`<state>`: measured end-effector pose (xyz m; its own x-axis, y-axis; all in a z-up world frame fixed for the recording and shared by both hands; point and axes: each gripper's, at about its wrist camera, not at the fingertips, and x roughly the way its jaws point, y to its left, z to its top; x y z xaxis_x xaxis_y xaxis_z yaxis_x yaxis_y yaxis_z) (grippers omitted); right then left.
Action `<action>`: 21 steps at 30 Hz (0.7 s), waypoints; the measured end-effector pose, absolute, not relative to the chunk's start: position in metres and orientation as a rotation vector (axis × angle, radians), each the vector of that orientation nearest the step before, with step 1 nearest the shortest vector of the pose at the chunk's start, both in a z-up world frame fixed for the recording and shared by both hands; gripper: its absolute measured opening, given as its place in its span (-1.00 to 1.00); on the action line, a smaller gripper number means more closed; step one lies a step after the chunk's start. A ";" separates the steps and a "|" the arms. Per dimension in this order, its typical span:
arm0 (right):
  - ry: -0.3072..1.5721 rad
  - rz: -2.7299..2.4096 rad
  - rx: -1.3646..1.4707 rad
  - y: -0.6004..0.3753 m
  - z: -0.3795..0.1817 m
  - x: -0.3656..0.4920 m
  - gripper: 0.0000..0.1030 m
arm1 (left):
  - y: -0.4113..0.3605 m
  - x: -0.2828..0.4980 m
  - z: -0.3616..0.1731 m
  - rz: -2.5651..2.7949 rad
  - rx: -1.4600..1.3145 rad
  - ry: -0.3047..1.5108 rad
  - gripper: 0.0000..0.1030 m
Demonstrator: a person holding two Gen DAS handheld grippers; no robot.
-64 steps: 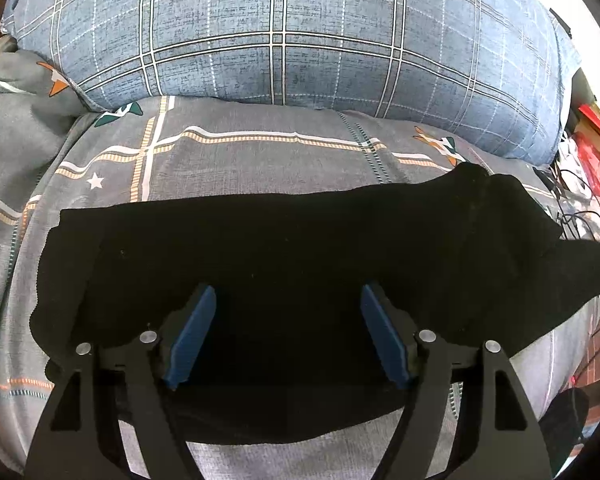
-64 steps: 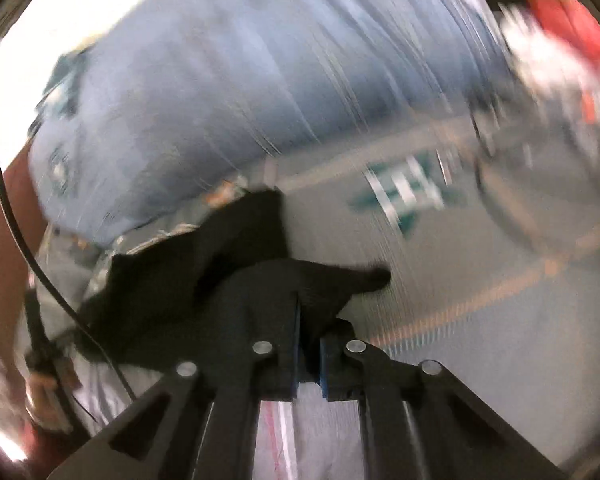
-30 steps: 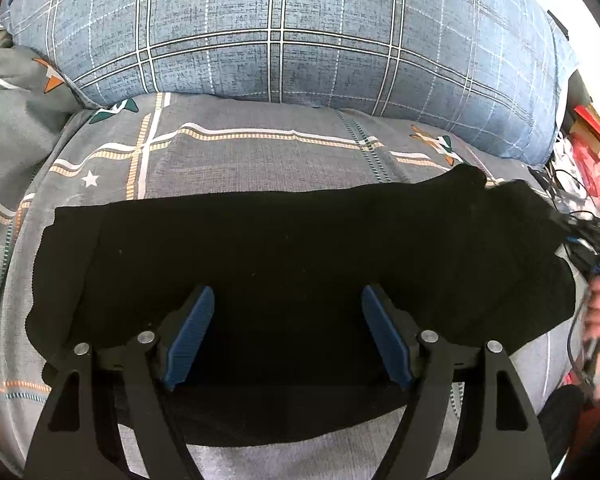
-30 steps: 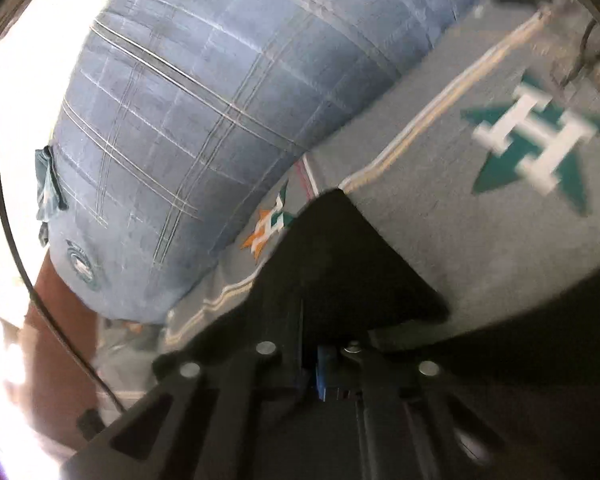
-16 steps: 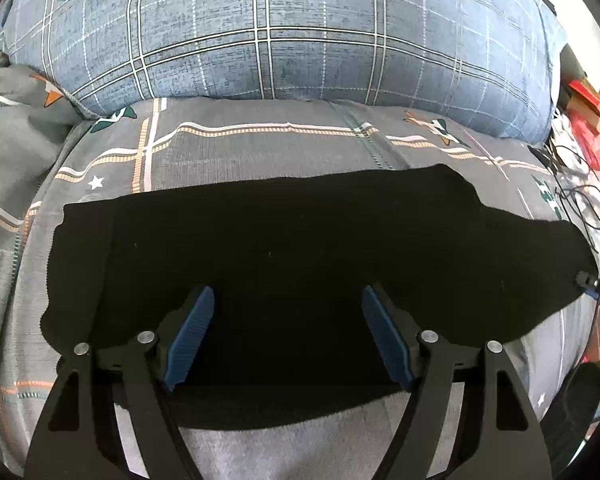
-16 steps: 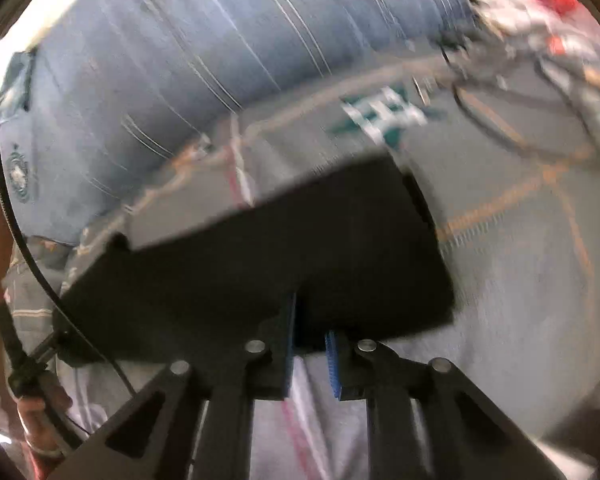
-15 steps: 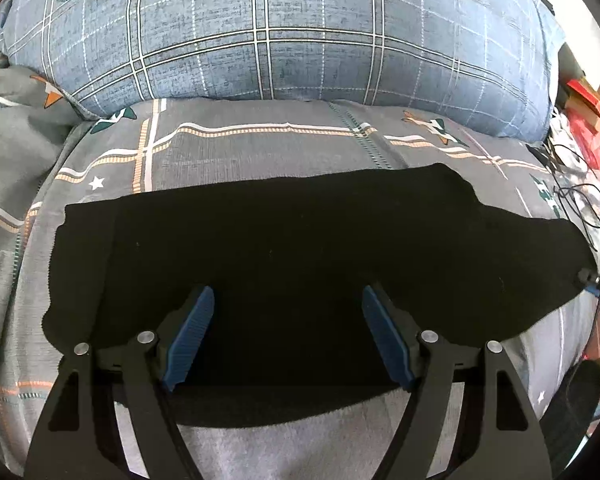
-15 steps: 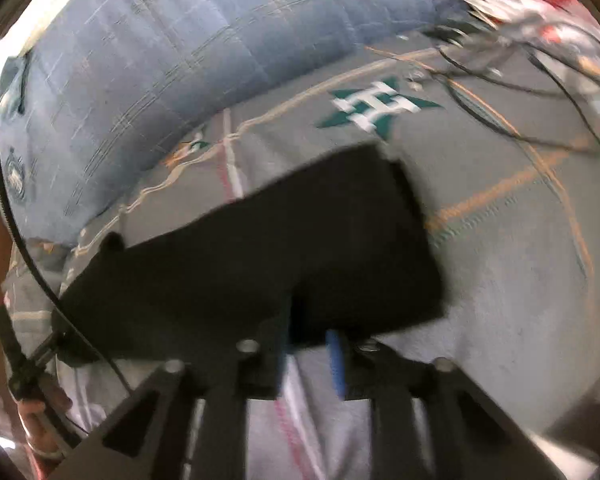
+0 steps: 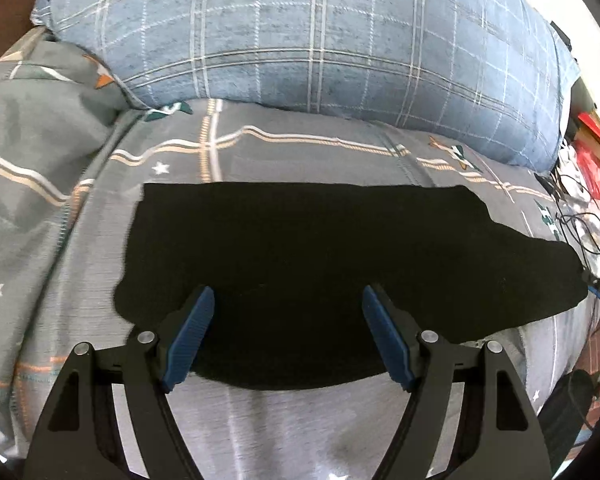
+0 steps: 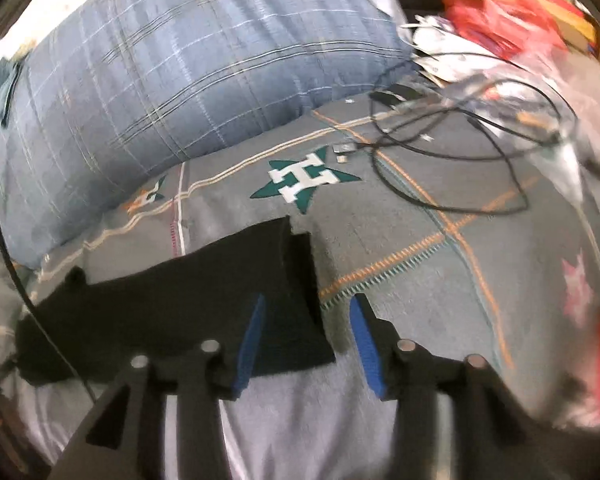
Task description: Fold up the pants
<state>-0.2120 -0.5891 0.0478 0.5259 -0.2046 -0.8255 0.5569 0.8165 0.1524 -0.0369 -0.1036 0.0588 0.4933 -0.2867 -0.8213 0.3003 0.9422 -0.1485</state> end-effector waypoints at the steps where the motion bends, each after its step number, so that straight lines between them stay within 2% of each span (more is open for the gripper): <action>1: 0.947 -0.452 0.408 -0.588 0.039 -0.203 -0.39 | -0.101 -0.037 0.059 -0.351 0.010 0.994 0.49; 2: 0.980 -0.443 0.396 -0.586 0.033 -0.200 -0.89 | -0.097 -0.036 0.059 -0.346 0.004 0.996 0.49; 7: 0.993 -0.441 0.294 -0.572 0.043 -0.207 -0.87 | -0.080 -0.036 0.060 -0.314 -0.019 0.994 0.49; 9: 1.089 -0.497 0.272 -0.582 0.027 -0.201 -0.77 | -0.076 -0.033 0.058 -0.307 -0.032 0.996 0.49; 10: 1.117 -0.521 0.251 -0.585 0.021 -0.199 -0.65 | -0.074 -0.033 0.058 -0.298 -0.040 0.998 0.49; 11: 1.103 -0.539 0.236 -0.584 0.024 -0.200 -0.44 | -0.071 -0.033 0.058 -0.294 -0.049 0.997 0.49; 14: 1.048 -0.538 0.223 -0.576 0.041 -0.206 -0.47 | -0.061 -0.036 0.058 -0.280 -0.058 0.989 0.49; 16: 0.987 -0.524 0.242 -0.566 0.057 -0.209 -0.41 | -0.051 -0.034 0.058 -0.260 -0.075 0.994 0.49; 18: 0.896 -0.438 0.297 -0.551 0.074 -0.211 -0.06 | -0.043 -0.032 0.059 -0.254 -0.101 0.994 0.49; 21: 0.754 -0.198 0.387 -0.516 0.091 -0.202 0.31 | -0.031 -0.032 0.062 -0.249 -0.152 0.978 0.50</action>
<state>-0.2022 -0.5165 0.0914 0.7152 -0.0366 -0.6980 0.3106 0.9112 0.2705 -0.0322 -0.0311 0.0623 0.5337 -0.2763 -0.7992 0.1400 0.9609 -0.2387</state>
